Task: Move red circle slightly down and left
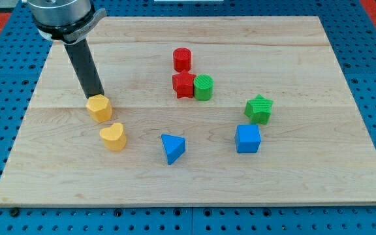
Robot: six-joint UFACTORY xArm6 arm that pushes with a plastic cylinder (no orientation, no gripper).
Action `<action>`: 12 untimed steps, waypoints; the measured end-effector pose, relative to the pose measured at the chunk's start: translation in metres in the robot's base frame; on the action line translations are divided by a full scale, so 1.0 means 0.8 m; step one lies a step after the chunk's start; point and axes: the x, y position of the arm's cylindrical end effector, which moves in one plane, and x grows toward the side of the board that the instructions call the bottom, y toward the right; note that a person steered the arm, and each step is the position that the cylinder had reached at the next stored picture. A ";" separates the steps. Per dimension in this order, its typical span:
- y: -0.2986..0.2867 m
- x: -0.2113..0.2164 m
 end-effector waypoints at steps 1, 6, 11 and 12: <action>0.017 -0.062; 0.163 -0.152; 0.069 -0.100; 0.088 -0.136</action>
